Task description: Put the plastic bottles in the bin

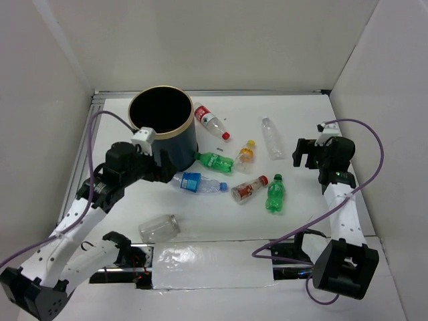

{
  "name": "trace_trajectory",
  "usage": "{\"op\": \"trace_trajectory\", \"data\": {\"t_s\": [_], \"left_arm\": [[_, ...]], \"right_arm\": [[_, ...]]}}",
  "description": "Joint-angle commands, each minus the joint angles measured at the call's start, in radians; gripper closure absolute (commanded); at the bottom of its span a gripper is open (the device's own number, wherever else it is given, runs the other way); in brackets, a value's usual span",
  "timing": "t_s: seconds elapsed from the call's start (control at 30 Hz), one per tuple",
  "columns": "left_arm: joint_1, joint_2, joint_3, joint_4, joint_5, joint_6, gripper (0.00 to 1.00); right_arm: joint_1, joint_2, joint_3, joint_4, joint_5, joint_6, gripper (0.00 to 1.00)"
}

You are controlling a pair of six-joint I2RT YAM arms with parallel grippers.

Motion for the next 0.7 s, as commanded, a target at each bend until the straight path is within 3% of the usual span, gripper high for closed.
{"op": "trace_trajectory", "data": {"t_s": [0.0,0.2,0.27,0.33,0.37,0.4,0.47,0.5,0.53,0.67], "left_arm": [[-0.041,0.020,0.051,-0.112,0.059,0.058,0.01],[-0.144,0.101,0.088,-0.158,0.039,0.112,0.01],[-0.185,0.150,0.125,-0.208,0.013,0.121,0.08],[-0.237,0.224,0.181,-0.251,0.003,0.130,0.18],[-0.261,0.255,0.205,-0.276,-0.007,0.141,0.28],[-0.291,0.290,0.231,-0.337,-0.036,0.158,0.44],[-0.362,0.401,0.301,-0.403,-0.026,0.184,0.44],[-0.385,0.442,0.321,-0.467,-0.026,0.207,0.42],[-0.409,0.480,0.337,-0.498,-0.038,0.207,0.27],[-0.521,0.611,0.358,-0.560,-0.115,0.198,0.15]], "right_arm": [[0.001,0.005,0.002,-0.007,-0.030,0.008,0.00],[0.001,0.026,0.021,-0.016,-0.139,-0.101,0.00],[0.001,0.039,0.021,-0.047,-0.172,-0.147,0.05],[0.001,0.062,0.031,-0.070,-0.228,-0.224,0.42],[0.001,0.086,0.040,-0.085,-0.229,-0.224,0.60],[0.001,0.097,0.040,-0.098,-0.245,-0.245,0.75],[0.001,0.109,0.049,-0.107,-0.287,-0.258,0.61],[0.001,0.109,0.040,-0.107,-0.300,-0.258,0.32],[0.001,0.109,0.031,-0.107,-0.311,-0.270,0.21],[0.001,0.109,0.031,-0.089,-0.330,-0.281,0.00]]}}
